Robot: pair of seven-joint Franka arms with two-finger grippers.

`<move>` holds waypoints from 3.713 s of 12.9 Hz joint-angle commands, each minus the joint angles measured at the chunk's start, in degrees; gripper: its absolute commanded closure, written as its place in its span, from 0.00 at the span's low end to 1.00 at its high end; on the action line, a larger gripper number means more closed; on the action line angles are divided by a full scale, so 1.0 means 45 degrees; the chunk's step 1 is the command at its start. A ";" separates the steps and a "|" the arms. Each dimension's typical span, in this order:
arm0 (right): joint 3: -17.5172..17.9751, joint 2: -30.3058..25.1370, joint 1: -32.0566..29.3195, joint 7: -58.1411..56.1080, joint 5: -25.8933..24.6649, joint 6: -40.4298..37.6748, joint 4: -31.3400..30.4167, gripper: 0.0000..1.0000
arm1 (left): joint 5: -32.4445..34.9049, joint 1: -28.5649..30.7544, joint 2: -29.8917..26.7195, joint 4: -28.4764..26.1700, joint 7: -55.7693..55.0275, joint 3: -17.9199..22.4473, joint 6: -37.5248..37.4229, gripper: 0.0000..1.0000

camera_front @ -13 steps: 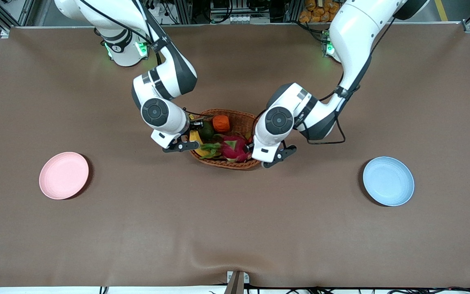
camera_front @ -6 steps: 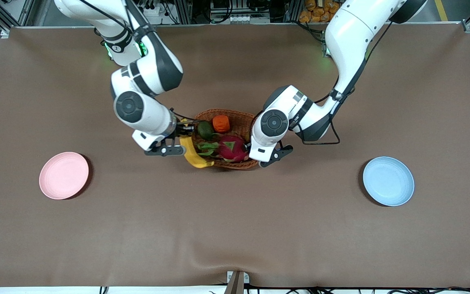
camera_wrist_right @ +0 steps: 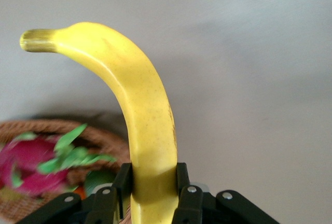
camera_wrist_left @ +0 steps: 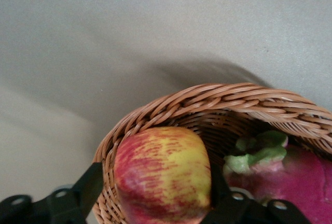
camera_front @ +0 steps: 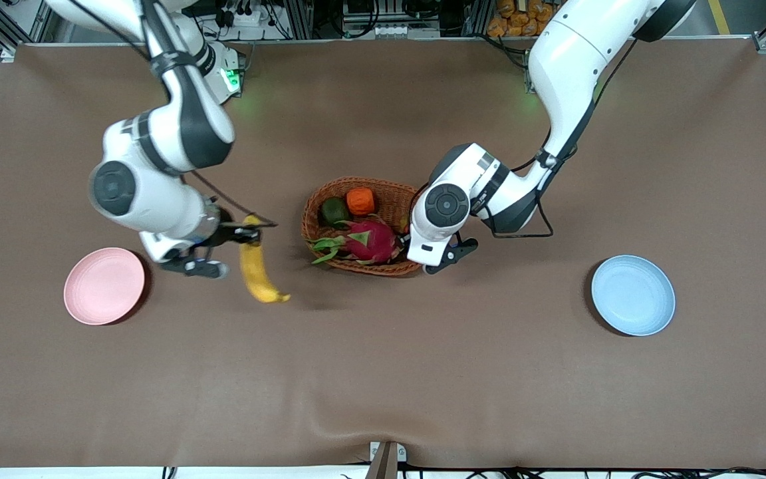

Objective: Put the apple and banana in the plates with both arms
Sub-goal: 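Carry the banana to the pink plate while the left gripper carries the apple, then lower the banana onto the pink plate while the left gripper lowers the apple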

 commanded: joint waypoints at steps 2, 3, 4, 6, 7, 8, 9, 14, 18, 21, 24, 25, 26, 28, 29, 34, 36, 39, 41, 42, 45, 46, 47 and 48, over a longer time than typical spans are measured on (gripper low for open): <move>-0.1391 -0.0324 -0.0038 0.0525 -0.1112 -0.0023 -0.0110 0.78 | 0.0157 -0.0001 0.0075 0.0235 -0.0359 0.0074 0.0010 0.96; -0.1898 -0.0305 -0.0057 0.0525 -0.1328 -0.0003 -0.0091 0.79 | 0.0138 0.0038 -0.0022 0.0254 -0.0378 0.0074 -0.0009 1.00; -0.2347 -0.0266 -0.0057 0.0467 -0.1563 0.0016 -0.0091 0.79 | 0.0119 0.0077 -0.0274 0.0255 -0.0378 0.0074 -0.0009 1.00; -0.3012 -0.0207 -0.0077 0.0389 -0.2090 -0.0003 -0.0130 0.79 | 0.0080 0.0291 -0.0548 0.0739 -0.0320 0.0093 -0.0145 1.00; -0.3480 -0.0168 -0.0115 0.0234 -0.2170 -0.0042 -0.0169 0.79 | -0.0133 0.0834 -0.0569 0.1265 -0.0300 -0.0003 -0.0282 1.00; -0.3639 -0.0148 -0.0406 -0.0135 -0.2170 -0.0042 -0.0169 0.79 | -0.0754 0.1497 -0.0628 0.1676 -0.0145 -0.0159 -0.0689 1.00; -0.3641 -0.0110 -0.0989 -0.0699 -0.2171 -0.0042 -0.0169 0.79 | -0.0934 0.1697 -0.0938 0.1970 0.0050 -0.0238 -0.0867 1.00; -0.3621 0.0359 -0.3199 -0.2346 -0.2171 -0.0197 -0.0208 0.83 | -0.1364 0.2694 -0.2149 0.2052 0.1590 -0.0452 -0.1431 1.00; -0.3602 0.0963 -0.3612 -0.2346 -0.2151 -0.0550 -0.0227 0.83 | -0.2009 0.3747 -0.2757 0.2052 0.4321 -0.0512 -0.3228 1.00; -0.3602 0.1549 -0.3651 -0.2346 -0.2131 -0.0394 -0.0208 0.83 | -0.2030 0.4470 -0.2991 0.2013 0.6315 -0.0492 -0.4167 1.00; -0.3563 0.2330 -0.3846 -0.2639 -0.1995 0.0306 -0.0208 0.81 | -0.1971 0.5075 -0.3051 0.1818 0.7956 -0.0473 -0.4775 1.00; -0.3563 0.2506 -0.3846 -0.2639 -0.1975 0.0542 -0.0208 0.81 | -0.1894 0.5367 -0.3050 0.1546 0.8503 -0.0454 -0.4756 1.00; -0.3543 0.2624 -0.3866 -0.2639 -0.1956 0.0679 -0.0208 0.81 | -0.1835 0.5641 -0.3031 0.1408 0.8973 -0.0434 -0.4756 1.00; -0.3543 0.2800 -0.3866 -0.2639 -0.1878 0.1088 -0.0208 0.81 | -0.1835 0.6266 -0.2856 0.1348 1.0337 -0.0434 -0.4736 1.00; -0.3543 0.2898 -0.3866 -0.2639 -0.1839 0.1187 -0.0208 0.81 | -0.1835 0.6540 -0.2855 0.1348 1.0886 -0.0414 -0.4736 1.00; -0.3504 0.3094 -0.3846 -0.2658 -0.1819 0.1735 -0.0188 0.79 | -0.0566 0.7070 -0.2621 0.1290 1.2122 -0.0356 -0.4619 1.00; -0.3504 0.3114 -0.3846 -0.2658 -0.1819 0.1793 -0.0188 0.78 | -0.0546 0.7128 -0.2484 0.1290 1.2238 -0.0356 -0.4425 1.00; -0.3504 0.3114 -0.3846 -0.2678 -0.1819 0.1892 -0.0188 0.68 | -0.0682 0.7616 -0.2308 0.0455 1.2724 -0.0395 -0.3453 1.00; -0.3504 0.3114 -0.3846 -0.2678 -0.1838 0.1892 -0.0188 0.09 | -0.0779 0.8043 -0.2250 -0.0173 1.3525 -0.0414 -0.2591 1.00; -0.3504 0.3172 -0.3827 -0.2678 -0.1838 0.1892 -0.0188 0.00 | -0.0780 0.8278 -0.1979 -0.0214 1.3895 -0.0414 -0.2356 1.00; -0.3504 0.3153 -0.3710 -0.2717 -0.1838 0.1814 -0.0188 0.00 | -0.0780 0.9681 -0.1062 -0.0214 1.6448 -0.0434 -0.1847 1.00; -0.3504 0.3114 -0.3632 -0.2736 -0.1858 0.1755 -0.0188 0.00 | -0.0780 0.9996 -0.0865 -0.0195 1.7231 -0.0434 -0.1633 1.00; -0.3524 0.3036 -0.3612 -0.2756 -0.1858 0.1716 -0.0169 0.00 | -0.0780 1.0270 -0.0785 -0.0175 1.7974 -0.0434 -0.1476 1.00; -0.3504 0.2958 -0.3612 -0.2756 -0.1858 0.1677 -0.0169 0.00 | -0.0915 1.0543 -0.0610 -0.0156 1.8542 -0.0434 -0.1339 1.00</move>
